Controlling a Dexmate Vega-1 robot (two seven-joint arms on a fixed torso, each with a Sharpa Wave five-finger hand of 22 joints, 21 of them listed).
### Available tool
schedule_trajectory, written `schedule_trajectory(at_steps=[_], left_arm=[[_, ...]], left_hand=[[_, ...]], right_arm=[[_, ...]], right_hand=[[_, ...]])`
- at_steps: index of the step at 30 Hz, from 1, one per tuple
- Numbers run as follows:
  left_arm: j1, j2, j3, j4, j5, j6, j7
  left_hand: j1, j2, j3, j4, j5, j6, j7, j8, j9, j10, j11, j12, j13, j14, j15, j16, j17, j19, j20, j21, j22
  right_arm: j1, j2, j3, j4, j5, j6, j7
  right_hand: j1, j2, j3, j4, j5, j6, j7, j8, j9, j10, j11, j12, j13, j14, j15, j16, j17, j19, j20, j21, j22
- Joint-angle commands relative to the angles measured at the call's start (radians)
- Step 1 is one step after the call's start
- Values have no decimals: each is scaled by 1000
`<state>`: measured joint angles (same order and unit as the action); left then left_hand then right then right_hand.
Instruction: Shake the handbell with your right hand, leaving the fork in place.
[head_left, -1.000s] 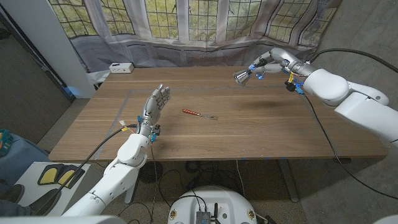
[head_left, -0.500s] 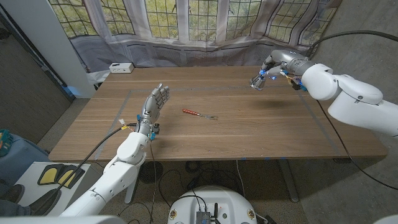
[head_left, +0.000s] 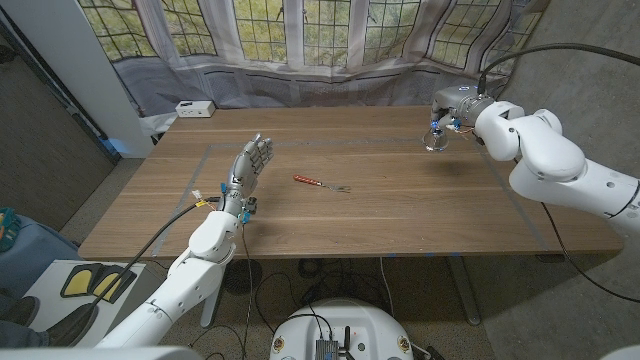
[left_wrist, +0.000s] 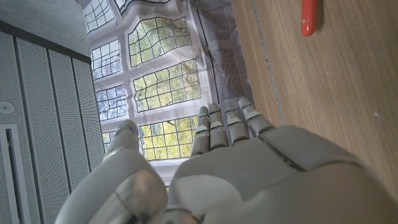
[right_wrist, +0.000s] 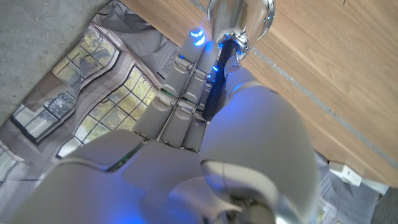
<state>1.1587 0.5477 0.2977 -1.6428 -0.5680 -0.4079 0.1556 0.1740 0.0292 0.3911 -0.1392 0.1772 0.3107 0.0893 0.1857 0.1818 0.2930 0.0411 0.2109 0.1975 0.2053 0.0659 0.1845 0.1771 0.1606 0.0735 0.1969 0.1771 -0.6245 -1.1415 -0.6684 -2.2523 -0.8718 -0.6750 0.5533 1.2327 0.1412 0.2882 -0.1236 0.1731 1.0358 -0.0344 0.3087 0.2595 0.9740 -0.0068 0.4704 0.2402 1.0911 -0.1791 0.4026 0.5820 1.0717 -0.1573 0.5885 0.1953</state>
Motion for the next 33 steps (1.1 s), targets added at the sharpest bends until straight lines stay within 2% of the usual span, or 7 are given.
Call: schedule_trajectory(at_steps=[1, 5, 10, 20, 26, 33], left_arm=[[0, -4, 2, 12, -9, -13, -9], [3, -3, 1, 9, -9, -13, -8], [9, -2, -1, 6, -13, -12, -6], [8, 1, 3, 4, -13, -10, -12], [5, 3, 5, 1, -11, -7, -15], [7, 4, 8, -6, -11, 0, -12]], left_hand=[[11, -3, 6, 1, -3, 6, 1, 7, 3, 6, -3, 3, 2, 8, -1, 3, 2, 3, -4, 3, 3], [11, -3, 6, 1, -3, 6, 0, 7, 3, 7, -4, 3, 2, 9, -1, 3, 2, 3, -4, 3, 3], [11, -3, 6, 1, -3, 6, -1, 7, 3, 7, -3, 3, 2, 9, -1, 3, 2, 3, -4, 3, 3], [10, -3, 6, 2, -3, 7, -1, 7, 3, 6, -3, 3, 2, 8, -1, 3, 2, 2, -4, 3, 3], [10, -3, 6, 2, -3, 8, 2, 7, 3, 5, -3, 2, 2, 8, -2, 3, 2, 2, -4, 3, 3], [10, -3, 6, 2, -3, 8, 1, 7, 3, 6, -6, 2, 2, 8, -2, 2, 2, 0, -3, 2, 3]], right_arm=[[-36, 157, 46, 82, -958, 208, 478], [-48, 220, 68, 116, -1094, 295, 537], [-77, 274, 112, 149, -1187, 326, 541], [-112, 336, 172, 166, -1279, 360, 544], [-123, 348, 195, 166, -1285, 382, 541], [-160, 341, 229, 142, -1190, 389, 487]], right_hand=[[-9, 0, 1, 7, 8, 4, -8, -1, 0, 41, -3, -5, 111, 0, -24, -3, 3, -5, -6, 13, 0], [-8, 0, 2, 5, 9, 8, -15, 0, -1, 44, -7, -8, 107, 4, -29, -6, 2, -7, -11, 16, 0], [-8, -1, 3, 4, 10, 11, -23, 1, -3, 45, -10, -13, 102, 9, -34, -9, 1, -8, -17, 21, -1], [-8, -2, 4, 2, 11, 16, -25, 2, -5, 53, -18, -16, 100, 17, -36, -13, 0, -6, -20, 29, -1], [-11, -4, 3, 2, 11, 15, -29, 1, -6, 53, -21, -18, 100, 18, -35, -17, -1, -11, -22, 33, -1], [-10, -4, 3, 1, 12, 17, -29, 1, -8, 56, -23, -19, 100, 21, -38, -21, -1, -13, -22, 37, -1]])
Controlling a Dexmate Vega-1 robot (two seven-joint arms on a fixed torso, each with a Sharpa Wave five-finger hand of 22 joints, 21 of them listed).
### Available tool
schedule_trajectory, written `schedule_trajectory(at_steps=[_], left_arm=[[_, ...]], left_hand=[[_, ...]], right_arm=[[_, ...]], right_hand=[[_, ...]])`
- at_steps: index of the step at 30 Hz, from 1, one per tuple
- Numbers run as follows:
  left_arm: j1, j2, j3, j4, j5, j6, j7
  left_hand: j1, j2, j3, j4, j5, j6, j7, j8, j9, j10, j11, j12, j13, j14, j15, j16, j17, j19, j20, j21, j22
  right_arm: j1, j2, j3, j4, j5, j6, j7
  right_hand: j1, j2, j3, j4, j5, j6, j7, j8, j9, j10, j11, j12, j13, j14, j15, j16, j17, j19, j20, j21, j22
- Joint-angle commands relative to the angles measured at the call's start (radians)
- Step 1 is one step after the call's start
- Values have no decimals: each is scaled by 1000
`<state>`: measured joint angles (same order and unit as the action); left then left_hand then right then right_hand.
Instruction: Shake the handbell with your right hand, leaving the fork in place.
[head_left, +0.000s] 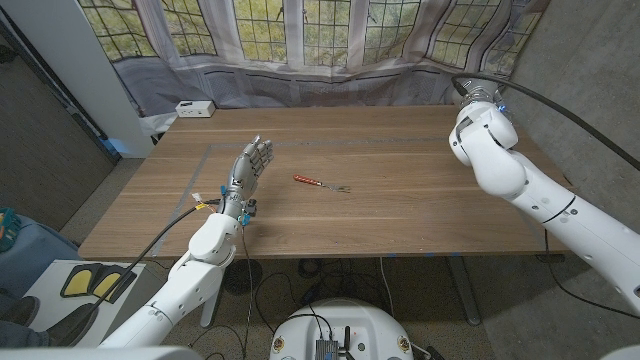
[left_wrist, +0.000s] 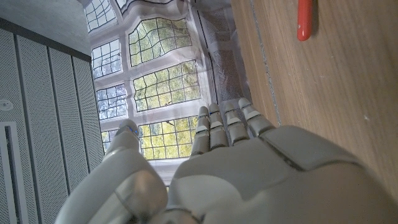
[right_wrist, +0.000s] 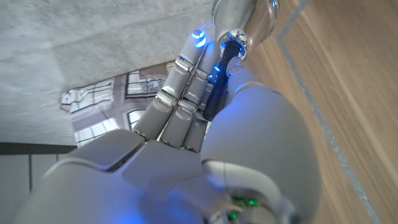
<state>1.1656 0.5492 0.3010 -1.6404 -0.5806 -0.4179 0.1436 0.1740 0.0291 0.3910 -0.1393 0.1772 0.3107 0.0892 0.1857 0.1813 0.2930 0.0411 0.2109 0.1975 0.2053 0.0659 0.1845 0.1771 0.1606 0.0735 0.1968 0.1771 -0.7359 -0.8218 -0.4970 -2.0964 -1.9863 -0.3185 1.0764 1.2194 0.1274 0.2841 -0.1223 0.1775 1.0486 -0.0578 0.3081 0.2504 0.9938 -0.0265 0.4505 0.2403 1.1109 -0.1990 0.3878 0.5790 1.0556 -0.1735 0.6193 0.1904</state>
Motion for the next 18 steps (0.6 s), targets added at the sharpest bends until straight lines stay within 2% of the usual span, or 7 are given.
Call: schedule_trajectory(at_steps=[1, 6, 10, 13, 18], left_arm=[[0, 3, 5, -9, 2, 10, 1], [0, 2, 5, -12, 4, 13, 4], [-2, 0, 8, -11, 6, 15, 6], [-3, -1, 9, -12, 8, 17, 9], [-4, -2, 11, -13, 11, 19, 13]], left_hand=[[10, -3, 6, 2, -3, 8, 1, 7, 4, 6, -6, 2, 2, 8, -2, 2, 2, 0, -3, 2, 3], [9, -3, 6, 2, -3, 8, 1, 7, 4, 5, -5, 2, 2, 8, -2, 3, 2, -1, -3, 2, 3], [9, -3, 6, 2, -3, 9, 1, 7, 4, 6, -3, 2, 2, 8, -1, 3, 2, -1, -3, 2, 3], [9, -3, 6, 2, -3, 9, 0, 7, 4, 6, 0, 2, 2, 9, -2, 3, 2, -1, -4, 2, 3], [9, -3, 6, 2, -3, 10, 0, 8, 4, 5, -4, 2, 2, 9, -1, 3, 2, -1, -4, 2, 3]], right_arm=[[-50, 27, 66, -18, -48, 35, -31], [-64, 43, 102, -36, 80, 22, -50], [-62, 87, 158, -46, 257, -11, -30], [-69, 81, 159, -55, 299, -27, -57], [-64, 140, 265, -61, 625, -107, -34]], right_hand=[[2, 9, 7, -1, 8, 4, -7, 2, 1, 36, -3, 0, 100, 2, -17, -6, 2, 1, -6, 6, 4], [1, 10, 8, 0, 8, 6, -7, 2, 0, 37, -3, -1, 100, 4, -16, -9, 3, 0, -7, 10, 4], [0, 8, 7, -1, 8, 5, -5, 1, -1, 41, 3, -3, 99, 6, -16, -11, 3, 1, -6, 14, 4], [1, 11, 9, -1, 9, 7, -1, 2, -1, 42, 5, -4, 99, 7, -17, -12, 2, 3, -3, 17, 3], [3, 11, 10, -3, 9, 7, 1, 2, -2, 40, 8, -7, 98, 9, -18, -15, 2, 2, -3, 20, 3]])
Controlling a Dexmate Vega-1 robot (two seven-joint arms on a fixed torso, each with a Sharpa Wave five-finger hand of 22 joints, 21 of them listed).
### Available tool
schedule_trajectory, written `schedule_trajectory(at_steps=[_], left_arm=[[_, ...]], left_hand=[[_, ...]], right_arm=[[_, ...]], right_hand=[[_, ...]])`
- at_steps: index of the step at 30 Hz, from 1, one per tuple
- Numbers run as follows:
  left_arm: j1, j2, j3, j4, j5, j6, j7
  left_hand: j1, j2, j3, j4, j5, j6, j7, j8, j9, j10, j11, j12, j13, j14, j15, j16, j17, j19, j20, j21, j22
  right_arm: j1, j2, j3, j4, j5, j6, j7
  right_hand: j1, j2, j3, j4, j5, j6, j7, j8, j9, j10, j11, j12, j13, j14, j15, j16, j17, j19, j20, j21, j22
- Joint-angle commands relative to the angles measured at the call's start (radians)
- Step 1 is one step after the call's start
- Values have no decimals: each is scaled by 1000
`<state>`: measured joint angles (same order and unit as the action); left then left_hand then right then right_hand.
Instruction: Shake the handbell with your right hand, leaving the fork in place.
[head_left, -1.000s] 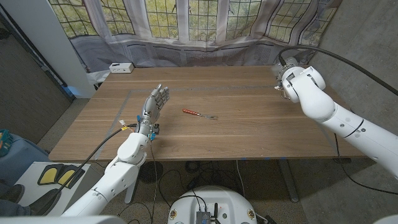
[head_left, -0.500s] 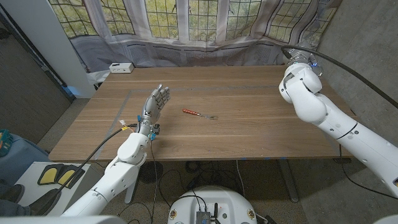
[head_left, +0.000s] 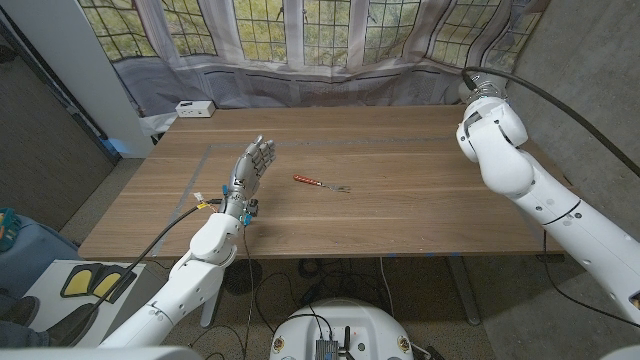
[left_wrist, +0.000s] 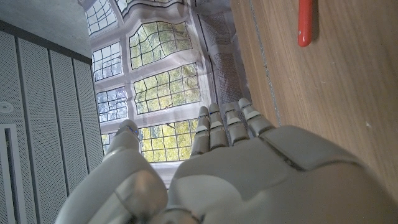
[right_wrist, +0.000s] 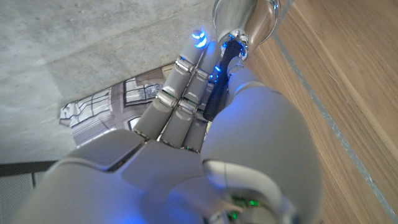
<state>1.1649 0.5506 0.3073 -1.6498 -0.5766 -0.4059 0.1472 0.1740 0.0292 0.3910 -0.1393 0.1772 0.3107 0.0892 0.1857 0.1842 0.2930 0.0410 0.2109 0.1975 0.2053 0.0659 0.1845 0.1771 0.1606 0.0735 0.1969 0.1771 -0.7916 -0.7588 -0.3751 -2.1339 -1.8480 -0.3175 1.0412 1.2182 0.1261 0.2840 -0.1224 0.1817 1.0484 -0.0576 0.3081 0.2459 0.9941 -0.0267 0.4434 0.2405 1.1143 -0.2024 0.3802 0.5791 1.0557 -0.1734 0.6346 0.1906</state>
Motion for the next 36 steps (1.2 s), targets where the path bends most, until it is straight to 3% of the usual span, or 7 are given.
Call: schedule_trajectory(at_steps=[1, 11, 16, 21, 26, 30, 36], left_arm=[[-3, -4, 5, -3, 7, 8, 10], [-12, -5, 8, -1, 13, 11, 14], [-16, -5, 10, 0, 13, 15, 12], [-18, -5, 10, 0, 13, 16, 12], [-16, -4, 11, -2, 13, 16, 12], [-13, -2, 10, -5, 13, 16, 12], [-9, 3, 10, -16, 17, 18, 13]], left_hand=[[9, -3, 6, 2, -3, 10, 1, 8, 1, 5, -4, 2, 2, 9, -1, 3, 2, -1, -4, 2, 3], [9, -2, 6, 2, -3, 12, 0, 8, 1, 5, -5, 2, 2, 9, -1, 3, 2, -1, -4, 2, 3], [9, -2, 6, 3, -3, 13, 1, 8, 1, 7, -2, 3, 2, 9, -3, 3, 2, 0, -4, 2, 3], [9, -3, 6, 3, -3, 14, 2, 9, 1, 8, -4, 3, 2, 11, -2, 3, 2, 0, -5, 2, 3], [9, -3, 6, 3, -3, 15, 2, 8, 1, 9, -2, 3, 2, 10, -2, 3, 2, 0, -4, 2, 3], [9, -3, 6, 3, -3, 15, 1, 9, 1, 8, -4, 3, 2, 11, -2, 3, 2, 0, -5, 2, 3], [8, -3, 6, 3, -3, 15, 1, 8, 1, 9, -7, 3, 2, 12, -2, 3, 2, 0, -4, 2, 3]], right_arm=[[-6, 79, 154, -20, 534, -125, -1], [-21, 32, 197, -39, 905, -259, -148], [-35, 0, 195, -44, 1079, -300, -264], [-52, 8, 238, -29, 1335, -307, -375], [-88, 31, 300, 6, 1613, -228, -505], [-139, 81, 342, 35, 1792, -108, -660], [-165, 126, 337, 102, 2025, 64, -796]], right_hand=[[4, 13, 11, -3, 5, 8, 3, 2, 2, 41, 9, 0, 98, 6, -14, -7, 2, 4, -2, 6, 3], [4, 13, 11, -5, 4, 9, 14, 2, 0, 44, 22, -4, 99, 11, -9, -11, 1, 4, 7, 17, 2], [7, 14, 9, -7, 4, 4, 23, -1, -1, 55, 19, -2, 99, 31, -10, -6, 1, 17, 7, 30, 2], [17, 14, 10, -14, 3, 7, 34, -1, -2, 57, 23, -3, 102, 33, -10, -7, 2, 16, 8, 36, 2], [22, 17, 9, -16, 2, 6, 44, -3, -2, 56, 25, -2, 107, 37, -4, -5, 5, 15, 11, 43, 2], [27, 18, 8, -18, 1, 5, 43, -4, -2, 55, 25, -3, 109, 38, -2, -4, 5, 16, 12, 47, 2], [31, 18, 4, -19, 0, 7, 51, -5, -2, 59, 33, -3, 110, 45, 1, -2, 4, 21, 15, 57, 2]])
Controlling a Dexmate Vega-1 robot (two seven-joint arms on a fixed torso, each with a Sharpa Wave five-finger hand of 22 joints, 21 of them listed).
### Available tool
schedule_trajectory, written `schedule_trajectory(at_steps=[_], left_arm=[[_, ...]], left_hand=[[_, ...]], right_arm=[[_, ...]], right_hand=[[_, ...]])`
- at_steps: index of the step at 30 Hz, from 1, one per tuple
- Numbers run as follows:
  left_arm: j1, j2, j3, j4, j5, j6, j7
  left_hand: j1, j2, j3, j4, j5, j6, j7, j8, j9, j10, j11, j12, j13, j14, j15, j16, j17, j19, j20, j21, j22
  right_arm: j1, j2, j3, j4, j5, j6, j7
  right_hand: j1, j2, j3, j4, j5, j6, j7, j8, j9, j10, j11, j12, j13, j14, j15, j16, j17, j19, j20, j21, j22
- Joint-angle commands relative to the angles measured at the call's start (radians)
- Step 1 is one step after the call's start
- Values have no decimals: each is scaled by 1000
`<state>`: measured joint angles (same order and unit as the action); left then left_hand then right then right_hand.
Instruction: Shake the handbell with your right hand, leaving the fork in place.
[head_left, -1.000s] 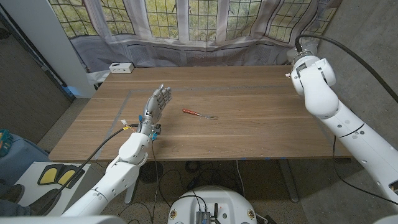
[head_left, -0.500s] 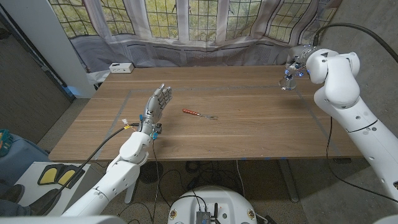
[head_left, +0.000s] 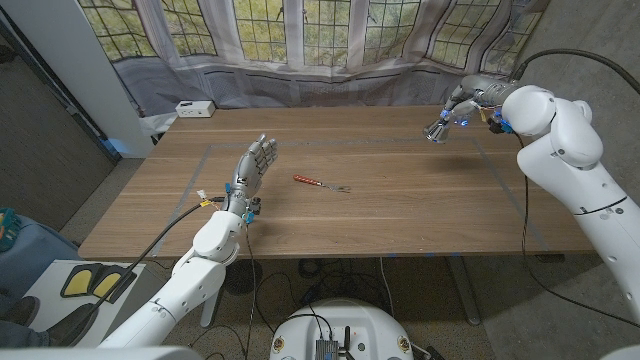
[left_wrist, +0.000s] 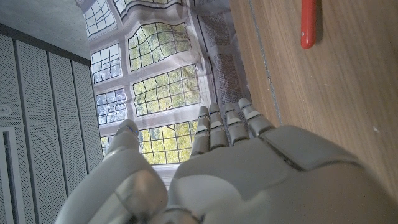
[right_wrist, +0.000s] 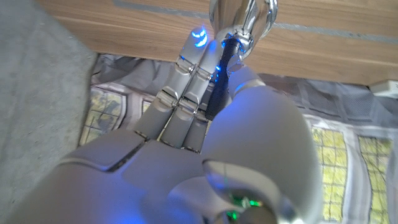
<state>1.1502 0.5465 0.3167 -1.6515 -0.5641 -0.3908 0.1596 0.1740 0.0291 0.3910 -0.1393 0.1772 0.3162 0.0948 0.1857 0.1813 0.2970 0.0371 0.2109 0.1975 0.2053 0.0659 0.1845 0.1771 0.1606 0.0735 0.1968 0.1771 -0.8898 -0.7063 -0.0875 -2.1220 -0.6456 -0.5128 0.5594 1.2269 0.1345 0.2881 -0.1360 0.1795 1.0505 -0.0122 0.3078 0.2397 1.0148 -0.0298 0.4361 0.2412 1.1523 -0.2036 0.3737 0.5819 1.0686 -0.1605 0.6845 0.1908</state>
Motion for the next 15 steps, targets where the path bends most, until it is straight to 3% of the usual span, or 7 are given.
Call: schedule_trajectory(at_steps=[1, 9, 15], left_arm=[[7, 9, 0, -16, 4, 4, 1], [18, 14, -6, -27, 1, 6, 5], [14, 15, -5, -24, 0, 5, -2]], left_hand=[[8, -3, 6, 3, -3, 11, -4, 9, 4, 7, -2, 4, 2, 11, -2, 3, 2, 0, -5, 2, 3], [8, -2, 7, 3, -3, 9, -6, 8, 4, 6, -1, 3, 2, 11, -2, 3, 2, 0, -6, 2, 3], [8, -2, 7, 3, -3, 11, -4, 8, 4, 5, -2, 3, 2, 11, -2, 3, 2, 0, -4, 2, 3]], right_arm=[[-67, 74, 45, 98, 853, 282, -328], [-72, 79, 14, 141, 1040, 437, -434], [-54, 83, -5, 173, 1257, 504, -382]], right_hand=[[24, 9, 0, -6, 2, 5, 7, -4, 4, 40, 34, 5, 110, 7, 3, 4, 2, 9, 2, 9, 2], [27, 10, -3, -6, 1, 4, 8, -7, 4, 38, 36, 3, 111, 2, 6, 1, 1, 0, 5, 14, 2], [29, 11, -5, -6, 0, 4, 7, -9, 3, 35, 37, 1, 113, -3, 5, -3, 0, -5, 5, 18, 1]])
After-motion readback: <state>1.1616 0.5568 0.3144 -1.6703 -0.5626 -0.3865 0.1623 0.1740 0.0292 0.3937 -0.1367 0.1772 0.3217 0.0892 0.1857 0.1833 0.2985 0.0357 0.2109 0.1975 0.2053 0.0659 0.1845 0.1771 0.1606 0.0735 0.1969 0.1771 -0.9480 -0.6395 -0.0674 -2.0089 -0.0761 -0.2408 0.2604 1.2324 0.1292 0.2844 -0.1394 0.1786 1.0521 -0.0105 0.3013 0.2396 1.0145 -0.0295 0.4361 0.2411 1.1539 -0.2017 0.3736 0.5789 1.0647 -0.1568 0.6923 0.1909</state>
